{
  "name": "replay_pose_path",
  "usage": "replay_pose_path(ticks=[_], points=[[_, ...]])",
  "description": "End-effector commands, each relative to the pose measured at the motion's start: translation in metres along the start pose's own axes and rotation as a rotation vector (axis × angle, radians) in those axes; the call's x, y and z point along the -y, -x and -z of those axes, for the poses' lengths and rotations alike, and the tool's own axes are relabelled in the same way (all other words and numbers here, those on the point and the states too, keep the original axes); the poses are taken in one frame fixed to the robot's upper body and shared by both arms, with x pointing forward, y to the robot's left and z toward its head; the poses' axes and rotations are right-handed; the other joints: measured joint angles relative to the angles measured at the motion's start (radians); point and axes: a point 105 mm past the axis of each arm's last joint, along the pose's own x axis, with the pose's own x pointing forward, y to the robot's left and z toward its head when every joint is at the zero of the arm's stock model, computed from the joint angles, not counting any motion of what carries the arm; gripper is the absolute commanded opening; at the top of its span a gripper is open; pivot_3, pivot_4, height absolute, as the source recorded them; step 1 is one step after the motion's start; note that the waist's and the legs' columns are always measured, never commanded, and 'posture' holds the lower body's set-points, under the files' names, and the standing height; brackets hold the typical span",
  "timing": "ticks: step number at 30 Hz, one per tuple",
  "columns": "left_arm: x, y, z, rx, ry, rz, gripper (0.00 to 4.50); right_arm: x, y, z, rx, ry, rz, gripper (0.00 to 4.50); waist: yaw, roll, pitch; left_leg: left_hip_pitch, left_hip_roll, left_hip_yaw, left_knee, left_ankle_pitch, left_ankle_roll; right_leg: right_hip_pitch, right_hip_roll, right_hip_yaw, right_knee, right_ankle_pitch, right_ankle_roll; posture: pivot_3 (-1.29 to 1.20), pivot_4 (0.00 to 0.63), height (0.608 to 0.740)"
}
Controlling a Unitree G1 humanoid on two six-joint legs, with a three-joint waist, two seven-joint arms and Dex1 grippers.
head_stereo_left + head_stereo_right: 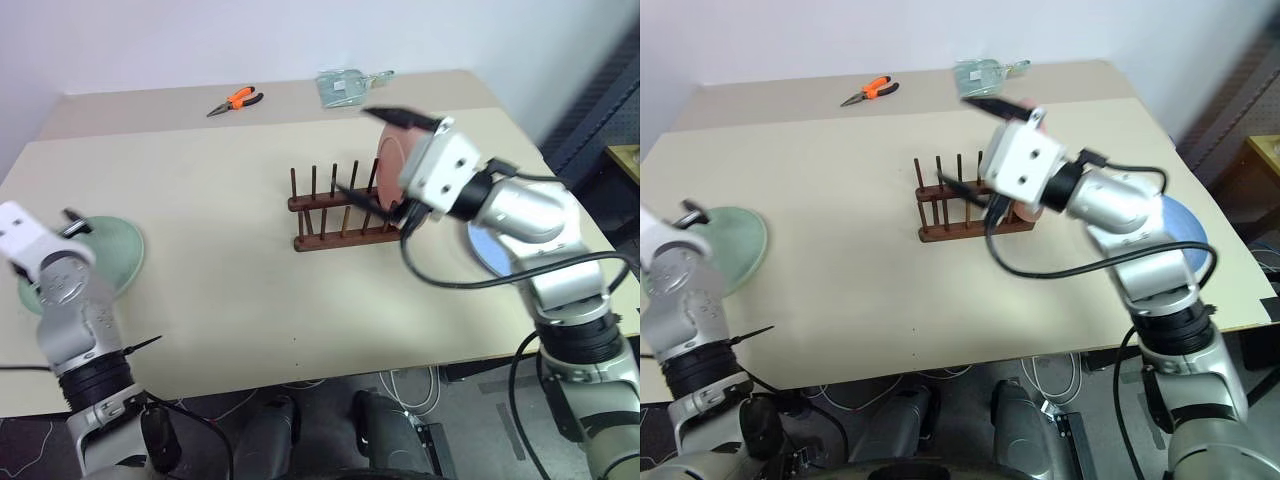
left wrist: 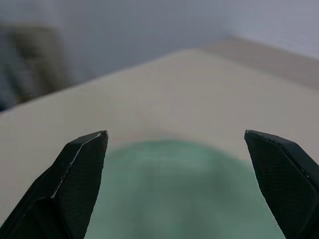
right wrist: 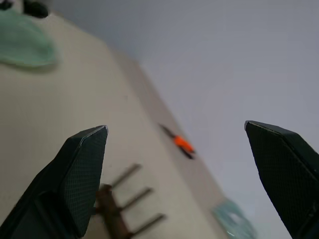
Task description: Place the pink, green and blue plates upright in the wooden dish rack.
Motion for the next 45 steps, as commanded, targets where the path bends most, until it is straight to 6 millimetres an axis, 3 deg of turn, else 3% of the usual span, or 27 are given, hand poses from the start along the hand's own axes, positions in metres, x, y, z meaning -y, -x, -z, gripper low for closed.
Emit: replay_pose_path(ticks=[1, 3, 6, 8, 10, 13, 16, 22, 24, 26, 32, 35, 38, 43, 44, 45], points=[[-0.034, 0.006, -0.009, -0.005, 0.066, -0.143, 4.5, -0.009, -0.005, -0.006, 0.043, 0.02, -0.021, 4.49, 0.004, 0.0, 0.0, 0.0, 0.0, 0.0, 0.0, 0.0, 0.0, 0.0, 0.0, 0.0, 0.0, 0.0, 0.0, 0.0, 0.15, 0.739], [-0.041, 0.012, 0.001, -0.054, 0.109, -0.155, 4.5, -0.011, -0.007, -0.004, 0.047, 0.014, -0.026, 4.49, 0.011, -0.001, 0.0, 0.0, -0.001, 0.0, 0.001, 0.0, 0.0, 0.0, -0.001, 0.0, 0.0, 0.0, 0.0, 0.0, 0.15, 0.739], [-0.024, 0.026, 0.047, -0.312, 0.264, -0.034, 4.5, -0.012, -0.011, -0.004, 0.067, -0.003, -0.031, 4.49, 0.018, -0.001, 0.0, 0.001, 0.0, 0.0, 0.001, 0.0, 0.0, 0.001, 0.0, -0.001, 0.001, 0.0, 0.0, 0.0, 0.15, 0.739], [-0.022, 0.034, 0.056, -0.361, 0.326, -0.03, 3.97, -0.012, -0.011, -0.004, 0.071, 0.007, -0.031, 4.5, 0.018, -0.002, 0.0, 0.001, 0.0, -0.001, 0.001, 0.0, 0.0, 0.001, 0.0, -0.001, 0.001, 0.0, 0.0, 0.0, 0.15, 0.739], [-0.022, 0.036, 0.056, -0.37, 0.343, -0.035, 3.16, -0.011, -0.011, -0.004, 0.07, 0.018, -0.026, 4.5, 0.018, -0.001, -0.001, 0.001, 0.0, 0.0, 0.0, 0.0, 0.0, 0.001, 0.0, -0.001, 0.001, 0.0, 0.0, 0.0, 0.15, 0.739], [-0.02, 0.035, 0.057, -0.388, 0.367, -0.031, 1.59, -0.01, -0.011, -0.002, 0.063, 0.008, -0.018, 4.5, 0.018, -0.001, -0.001, 0.001, 0.0, 0.0, 0.0, 0.0, -0.001, 0.001, 0.0, -0.001, 0.001, 0.0, 0.0, 0.0, 0.15, 0.739], [0.0, 0.032, 0.048, -0.373, 0.383, 0.093, 0.02, -0.009, -0.009, 0.001, 0.04, -0.022, -0.022, 4.5, 0.019, -0.001, -0.001, 0.001, 0.0, 0.0, 0.0, 0.0, -0.001, 0.001, 0.001, -0.001, 0.001, 0.0, 0.0, 0.0, 0.15, 0.739], [0.069, 0.05, -0.012, -0.12, 0.309, 0.484, 0.02, -0.013, -0.01, 0.002, 0.015, 0.041, -0.03, 4.5, 0.019, -0.003, -0.001, 0.001, 0.0, 0.0, 0.001, 0.0, -0.001, 0.002, 0.001, -0.001, 0.0, 0.0, 0.0, 0.0, 0.15, 0.739], [0.106, 0.075, -0.041, 0.008, 0.264, 0.661, 0.02, -0.02, -0.015, 0.003, 0.003, 0.12, -0.06, 4.5, 0.017, -0.003, -0.001, 0.001, 0.0, 0.0, 0.0, 0.0, -0.001, 0.001, 0.001, -0.001, 0.0, 0.0, 0.0, 0.0, 0.15, 0.739], [0.148, 0.118, -0.067, 0.126, 0.229, 0.89, 0.02, -0.028, -0.024, 0.004, 0.002, 0.21, -0.089, 4.5, 0.017, -0.003, -0.001, 0.001, 0.0, 0.0, 0.0, 0.0, -0.001, 0.001, 0.001, -0.001, 0.001, 0.0, 0.0, 0.0, 0.15, 0.739], [0.194, 0.187, -0.085, 0.124, 0.338, 1.132, 0.02, -0.036, -0.052, 0.004, 0.005, 0.386, -0.112, 4.5, -0.003, -0.003, -0.001, 0.001, 0.0, 0.002, 0.0, 0.001, -0.002, 0.001, 0.001, 0.001, 0.0, 0.0, 0.0, 0.0, 0.15, 0.739], [0.198, 0.198, -0.083, 0.125, 0.318, 1.164, 0.02, -0.021, -0.06, 0.02, -0.088, 0.467, -0.057, 4.5, -0.01, -0.003, 0.0, 0.001, 0.0, 0.001, -0.001, 0.001, -0.003, 0.0, 0.003, 0.001, 0.001, 0.0, -0.001, 0.0, 0.15, 0.739], [0.199, 0.201, -0.076, 0.092, 0.321, 1.176, 0.0, -0.017, -0.06, 0.024, -0.106, 0.494, -0.042, 3.16, -0.007, -0.003, 0.0, 0.001, 0.0, 0.001, -0.001, 0.002, -0.004, -0.001, 0.004, 0.0, 0.002, 0.0, -0.001, 0.0, 0.15, 0.739], [0.196, 0.196, -0.071, 0.078, 0.315, 1.162, 0.0, -0.017, -0.056, 0.027, -0.113, 0.526, -0.042, 0.47, -0.004, -0.003, 0.0, 0.001, 0.0, 0.001, -0.001, 0.002, -0.004, -0.001, 0.004, 0.001, 0.002, 0.0, -0.001, 0.0, 0.15, 0.739], [0.196, 0.195, -0.073, 0.082, 0.324, 1.166, 0.33, -0.018, -0.056, 0.027, -0.113, 0.535, -0.04, 0.01, -0.004, -0.003, 0.0, 0.001, 0.0, 0.001, -0.001, 0.002, -0.004, -0.001, 0.004, 0.0, 0.002, 0.0, -0.001, 0.0, 0.15, 0.739], [0.196, 0.195, -0.074, 0.085, 0.33, 1.168, 0.72, -0.018, -0.055, 0.027, -0.112, 0.541, -0.039, 0.0, -0.005, -0.003, 0.0, 0.001, 0.0, 0.001, -0.001, 0.002, -0.004, -0.001, 0.004, 0.0, 0.002, 0.0, -0.001, 0.0, 0.15, 0.739]])
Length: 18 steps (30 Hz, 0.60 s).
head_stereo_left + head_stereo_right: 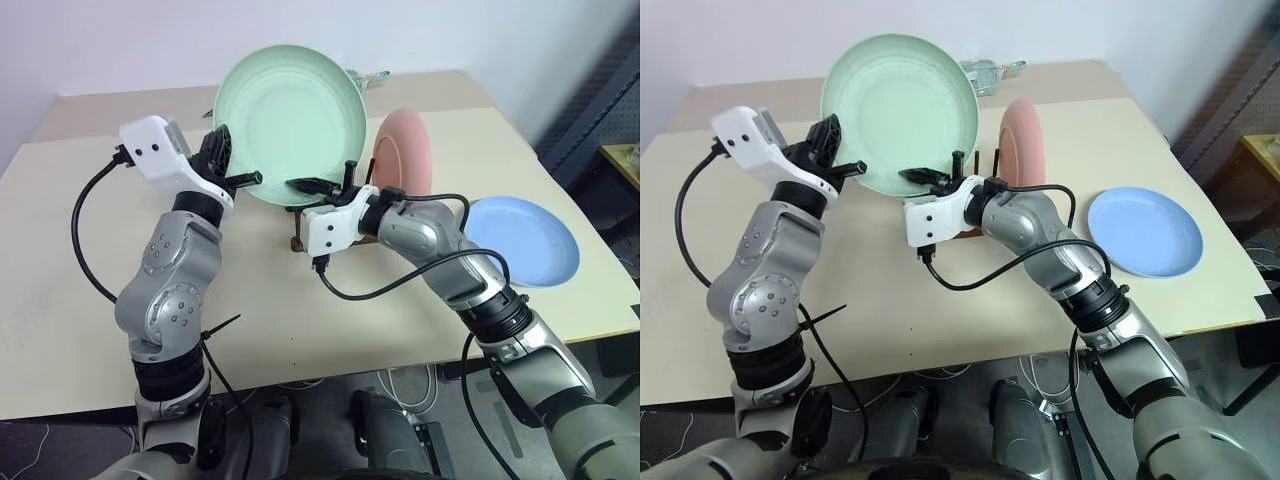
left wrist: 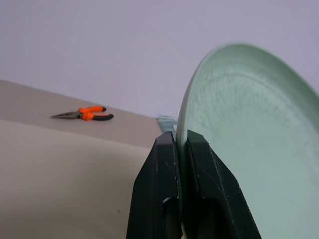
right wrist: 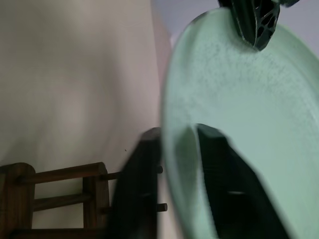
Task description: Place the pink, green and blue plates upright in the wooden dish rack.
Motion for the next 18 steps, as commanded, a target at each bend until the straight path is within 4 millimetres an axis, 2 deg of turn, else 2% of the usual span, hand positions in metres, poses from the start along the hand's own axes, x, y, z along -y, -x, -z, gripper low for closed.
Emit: replay_pose_path(ticks=[1, 2, 3, 4, 6, 8, 10, 13, 16, 18], points=[[0.004, 0.003, -0.015, 0.063, 0.006, 0.03, 1.05, 0.015, 0.005, -0.002, 0.002, 0.047, 0.061, 0.0, 0.0, 0.0, 0.0, 0.0, 0.0, 0.0, 0.0, 0.0, 0.0, 0.0, 0.0, 0.0, 0.0, 0.0, 0.0, 0.0, 0.15, 0.739], [0.003, 0.002, -0.021, 0.091, 0.026, 0.028, 1.52, 0.015, 0.005, -0.002, 0.001, 0.051, 0.063, 0.0, 0.0, 0.0, 0.0, 0.0, 0.0, 0.0, 0.0, 0.0, 0.0, 0.0, 0.0, 0.0, 0.0, 0.0, 0.0, 0.0, 0.15, 0.739], [0.0, 0.001, -0.036, 0.161, 0.035, 0.019, 2.01, 0.015, 0.005, -0.002, 0.0, 0.054, 0.066, 0.0, 0.0, 0.0, 0.0, 0.0, 0.0, 0.0, 0.0, 0.0, 0.0, 0.0, 0.0, 0.0, 0.0, 0.0, 0.0, 0.0, 0.15, 0.739], [-0.01, 0.001, -0.051, 0.233, 0.05, -0.027, 2.49, 0.016, 0.005, -0.001, -0.002, 0.051, 0.076, 0.0, 0.0, 0.0, 0.0, 0.0, 0.0, 0.0, 0.0, 0.0, 0.0, 0.0, 0.0, 0.0, 0.0, 0.0, 0.0, 0.0, 0.15, 0.739], [-0.028, 0.002, -0.068, 0.318, 0.054, -0.111, 3.5, 0.018, 0.006, 0.0, -0.004, 0.038, 0.092, 0.0, -0.002, 0.0, 0.0, 0.0, 0.0, 0.0, 0.0, 0.0, 0.0, 0.0, 0.0, 0.0, 0.0, 0.0, 0.0, 0.0, 0.15, 0.739], [-0.068, 0.008, -0.081, 0.368, -0.082, -0.286, 3.5, 0.025, 0.011, 0.0, 0.01, -0.014, 0.142, 0.0, -0.003, 0.0, 0.0, 0.0, 0.0, 0.0, 0.0, 0.0, 0.0, 0.0, 0.0, 0.0, 0.0, 0.0, 0.0, 0.0, 0.15, 0.739], [-0.1, 0.014, -0.082, 0.34, -0.263, -0.402, 3.5, 0.042, 0.02, -0.004, 0.061, -0.123, 0.244, 0.0, -0.007, 0.0, 0.0, 0.001, 0.0, 0.0, -0.001, 0.0, -0.001, 0.0, 0.001, 0.0, 0.0, 0.0, 0.0, 0.0, 0.15, 0.739], [-0.098, 0.017, -0.05, 0.191, -0.574, -0.25, 3.5, 0.07, 0.041, -0.023, 0.242, -0.396, 0.378, 0.0, -0.005, 0.001, 0.001, 0.001, 0.0, 0.0, -0.002, 0.0, 0.0, 0.0, 0.001, 0.0, 0.0, 0.0, 0.0, 0.0, 0.15, 0.739], [-0.086, 0.029, 0.005, 0.012, -0.636, -0.031, 3.5, 0.094, 0.062, -0.037, 0.453, -0.814, 0.458, 0.0, 0.007, 0.002, 0.001, 0.0, 0.001, -0.003, -0.002, -0.001, 0.001, 0.0, 0.0, 0.0, 0.0, 0.0, 0.0, 0.0, 0.15, 0.739], [-0.067, 0.042, 0.037, -0.07, -0.637, 0.139, 3.5, 0.103, 0.074, -0.041, 0.567, -1.077, 0.491, 0.0, 0.007, 0.002, 0.001, 0.0, 0.001, -0.004, -0.001, -0.001, 0.002, 0.001, -0.001, 0.0, -0.001, 0.0, -0.001, 0.0, 0.15, 0.739]])
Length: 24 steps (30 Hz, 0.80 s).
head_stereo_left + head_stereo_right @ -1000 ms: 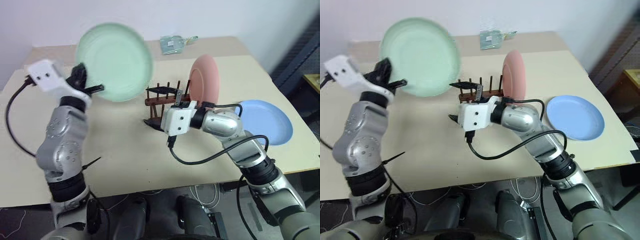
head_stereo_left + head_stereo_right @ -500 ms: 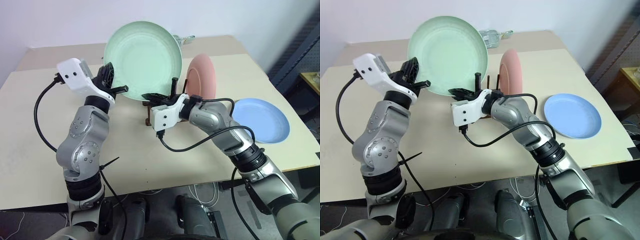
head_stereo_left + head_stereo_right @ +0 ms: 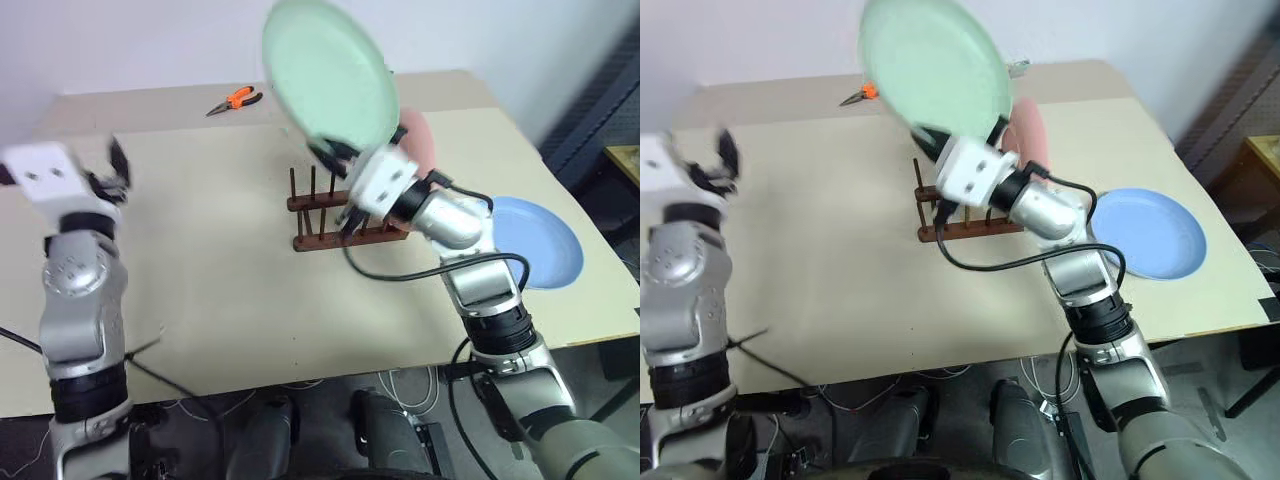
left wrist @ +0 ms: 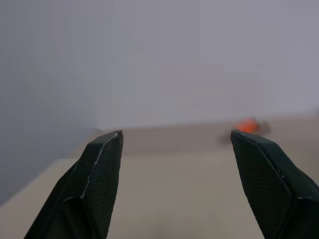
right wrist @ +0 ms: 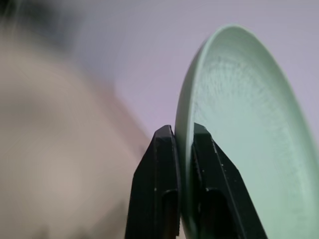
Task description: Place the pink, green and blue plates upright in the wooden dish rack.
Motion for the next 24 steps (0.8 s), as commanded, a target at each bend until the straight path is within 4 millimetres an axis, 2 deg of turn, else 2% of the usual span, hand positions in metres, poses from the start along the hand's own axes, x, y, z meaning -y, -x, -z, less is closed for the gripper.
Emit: replay_pose_path(ticks=[1, 3, 6, 8, 14, 19, 23, 24], points=[[0.063, 0.022, 0.005, 0.042, -0.045, 0.345, 3.5, 0.014, 0.011, -0.033, 0.157, -0.445, 0.1, 0.0, -0.003, 0.0, 0.0, 0.0, 0.0, 0.0, 0.0, 0.0, 0.0, 0.0, -0.001, 0.0, 0.0, 0.0, -0.001, 0.0, 0.15, 0.739], [0.093, 0.039, 0.009, 0.044, 0.006, 0.502, 3.5, 0.015, 0.016, -0.028, 0.156, -0.63, 0.153, 0.0, -0.007, 0.001, 0.0, 0.0, 0.0, 0.0, -0.001, -0.001, 0.0, -0.001, -0.001, 0.0, 0.0, -0.002, -0.004, 0.0, 0.15, 0.739], [0.116, 0.049, 0.003, 0.048, 0.116, 0.605, 3.5, 0.012, 0.02, -0.011, 0.076, -0.731, 0.198, 0.0, -0.008, 0.003, 0.001, 0.0, 0.001, 0.001, -0.002, -0.001, 0.0, -0.002, -0.001, 0.0, 0.0, -0.002, -0.004, 0.0, 0.15, 0.739], [0.123, 0.053, -0.001, 0.049, 0.148, 0.649, 3.5, 0.011, 0.022, -0.002, 0.034, -0.759, 0.219, 0.0, -0.013, 0.006, 0.002, 0.0, 0.002, 0.002, -0.003, -0.001, 0.0, -0.003, 0.0, 0.0, 0.0, -0.002, -0.004, 0.0, 0.15, 0.739], [0.129, 0.057, -0.01, 0.055, 0.16, 0.713, 3.5, 0.012, 0.025, 0.019, -0.04, -0.842, 0.267, 0.0, -0.013, 0.009, 0.001, 0.0, 0.004, 0.004, -0.004, 0.0, 0.001, -0.004, 0.002, 0.001, 0.0, 0.0, -0.002, 0.0, 0.15, 0.739], [0.131, 0.057, -0.012, 0.053, 0.15, 0.723, 3.5, 0.019, 0.03, 0.051, -0.164, -0.906, 0.355, 0.0, -0.012, 0.009, 0.001, 0.0, 0.003, 0.004, -0.003, 0.0, 0.001, -0.003, 0.002, 0.001, 0.0, 0.0, -0.002, 0.0, 0.15, 0.739], [0.132, 0.057, -0.013, 0.05, 0.151, 0.726, 3.5, 0.023, 0.029, 0.057, -0.192, -0.912, 0.377, 0.0, -0.013, 0.01, 0.001, 0.0, 0.003, 0.004, -0.003, 0.0, 0.001, -0.003, 0.002, 0.001, 0.0, 0.0, -0.002, 0.0, 0.15, 0.739], [0.132, 0.057, -0.013, 0.049, 0.151, 0.727, 3.54, 0.024, 0.029, 0.058, -0.196, -0.902, 0.378, 0.36, -0.013, 0.01, 0.002, 0.0, 0.004, 0.004, -0.003, 0.0, 0.001, -0.004, 0.002, 0.0, 0.0, 0.0, -0.002, 0.0, 0.15, 0.739]])
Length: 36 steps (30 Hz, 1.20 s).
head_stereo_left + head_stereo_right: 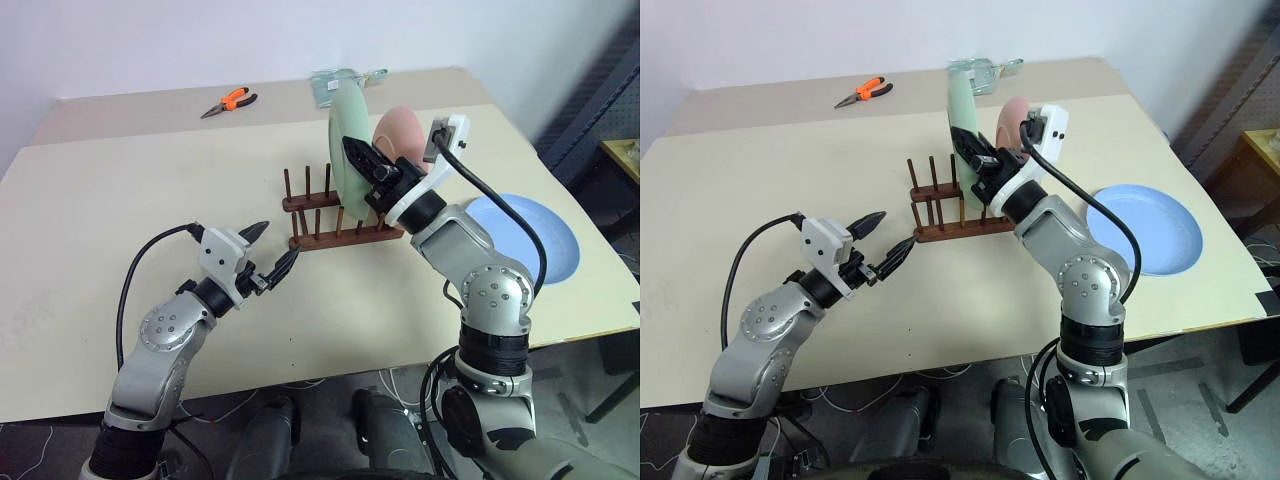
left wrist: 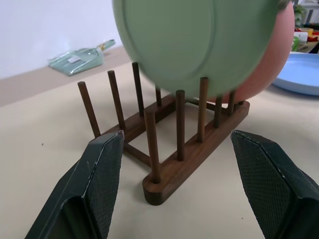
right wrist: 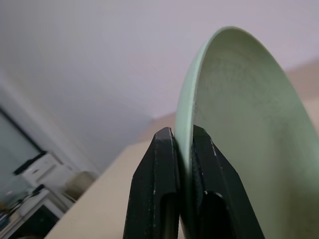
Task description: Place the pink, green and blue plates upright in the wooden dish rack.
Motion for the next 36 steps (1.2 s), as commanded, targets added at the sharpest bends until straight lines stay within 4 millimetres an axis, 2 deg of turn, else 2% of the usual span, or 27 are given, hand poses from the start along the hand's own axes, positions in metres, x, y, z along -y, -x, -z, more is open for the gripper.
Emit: replay_pose_path(ticks=[1, 3, 5, 9, 12, 14, 16, 17, 19, 20, 22, 24, 27, 31, 33, 36], points=[[0.004, -0.001, -0.016, 0.052, -0.032, 0.017, 3.56, -0.013, -0.005, -0.014, 0.035, 0.055, -0.043, 0.77, 0.0, 0.0, 0.0, 0.0, 0.0, 0.0, 0.0, 0.0, 0.0, 0.0, 0.0, 0.0, 0.0, 0.0, 0.0, 0.0, 0.15, 0.739], [0.005, -0.001, -0.015, 0.05, -0.033, 0.018, 3.56, -0.014, -0.006, -0.017, 0.038, 0.111, -0.047, 1.54, 0.001, 0.0, 0.0, 0.0, 0.0, 0.0, 0.0, 0.0, 0.0, 0.0, 0.0, 0.0, 0.0, 0.0, 0.0, 0.0, 0.15, 0.739], [0.006, -0.001, -0.014, 0.046, -0.03, 0.02, 3.56, -0.024, -0.007, -0.031, 0.077, 0.318, -0.075, 2.52, 0.001, 0.0, 0.0, 0.0, 0.0, 0.0, 0.0, 0.0, 0.0, 0.0, 0.0, 0.0, 0.0, 0.0, 0.0, 0.0, 0.15, 0.739], [0.006, -0.001, -0.013, 0.043, -0.029, 0.024, 3.56, -0.04, -0.004, -0.046, 0.111, 0.631, -0.144, 2.52, 0.002, 0.001, 0.001, 0.0, 0.0, 0.001, 0.001, 0.0, 0.0, 0.0, 0.0, 0.0, 0.0, 0.0, 0.0, 0.0, 0.15, 0.739], [0.005, -0.001, -0.012, 0.042, -0.03, 0.02, 3.56, -0.038, 0.003, -0.07, 0.166, 0.857, -0.113, 2.52, 0.003, 0.001, 0.001, 0.0, 0.0, 0.001, 0.0, 0.0, 0.0, 0.0, 0.0, 0.0, -0.001, 0.0, 0.0, 0.0, 0.15, 0.739], [0.003, -0.001, -0.011, 0.039, -0.038, 0.014, 3.56, -0.019, 0.012, -0.103, 0.246, 0.814, 0.001, 2.52, 0.004, 0.0, 0.001, 0.0, 0.0, 0.001, 0.001, 0.0, 0.0, 0.001, 0.0, 0.0, -0.001, 0.0, 0.0, 0.0, 0.15, 0.739], [0.003, -0.001, -0.01, 0.036, -0.038, 0.02, 3.56, 0.009, 0.029, -0.134, 0.313, 0.759, 0.149, 3.07, 0.007, 0.0, 0.0, 0.0, 0.0, 0.001, 0.001, 0.0, 0.0, 0.001, 0.0, 0.0, -0.001, -0.001, -0.001, 0.0, 0.15, 0.739], [0.003, -0.001, -0.009, 0.035, -0.024, 0.023, 3.56, 0.021, 0.04, -0.143, 0.319, 0.759, 0.196, 3.34, 0.01, 0.0, 0.0, 0.0, 0.0, 0.001, 0.001, 0.0, 0.0, 0.002, 0.0, 0.0, -0.001, -0.001, -0.001, 0.0, 0.15, 0.739], [0.006, -0.003, -0.008, 0.034, -0.018, 0.037, 3.56, 0.039, 0.06, -0.149, 0.298, 0.782, 0.255, 4.3, 0.019, 0.0, 0.0, -0.001, -0.001, 0.0, 0.002, 0.0, 0.0, 0.002, -0.001, -0.001, -0.002, -0.001, -0.002, 0.0, 0.15, 0.739], [0.007, -0.004, -0.007, 0.034, -0.023, 0.049, 3.56, 0.05, 0.07, -0.149, 0.268, 0.81, 0.298, 4.44, 0.021, 0.0, 0.0, -0.001, -0.001, 0.0, 0.002, -0.001, 0.001, 0.002, -0.001, -0.001, -0.003, -0.001, -0.001, 0.0, 0.15, 0.739], [0.009, -0.007, -0.006, 0.035, -0.027, 0.063, 3.56, 0.074, 0.089, -0.144, 0.176, 0.878, 0.395, 4.44, 0.023, 0.0, 0.0, -0.001, -0.001, 0.002, 0.002, -0.001, 0.002, 0.002, -0.001, 0.0, -0.003, -0.001, -0.001, 0.0, 0.15, 0.739], [0.009, -0.009, -0.006, 0.037, -0.022, 0.072, 3.56, 0.092, 0.103, -0.128, 0.047, 0.911, 0.451, 4.44, 0.025, 0.001, 0.0, -0.001, -0.001, 0.002, 0.003, -0.001, 0.002, 0.002, -0.002, 0.0, -0.002, -0.002, -0.002, 0.0, 0.15, 0.739], [0.012, -0.013, -0.004, 0.035, -0.026, 0.104, 3.56, 0.118, 0.136, -0.069, -0.284, 0.993, 0.461, 4.44, 0.027, 0.002, 0.0, -0.001, 0.0, 0.003, 0.004, -0.001, 0.002, 0.002, -0.001, 0.0, -0.002, -0.002, -0.003, 0.0, 0.15, 0.739], [0.013, -0.016, -0.003, 0.04, -0.021, 0.124, 3.56, 0.135, 0.16, -0.025, -0.472, 0.991, 0.482, 4.44, 0.019, 0.004, 0.0, -0.001, 0.0, 0.004, 0.005, -0.001, 0.002, 0.003, -0.001, 0.001, -0.002, -0.003, -0.002, 0.0, 0.15, 0.739], [0.014, -0.017, -0.003, 0.043, -0.023, 0.13, 3.56, 0.141, 0.167, -0.01, -0.531, 0.983, 0.494, 4.44, 0.017, 0.004, 0.0, -0.001, 0.0, 0.005, 0.006, -0.001, 0.002, 0.003, -0.002, 0.001, -0.002, -0.003, -0.001, 0.0, 0.15, 0.739], [0.015, -0.019, -0.003, 0.046, -0.031, 0.139, 3.56, 0.154, 0.173, -0.002, -0.572, 0.984, 0.553, 4.44, 0.017, 0.004, 0.0, -0.001, 0.001, 0.004, 0.007, -0.001, 0.002, 0.003, -0.001, 0.001, -0.002, -0.004, -0.001, 0.0, 0.15, 0.739]])
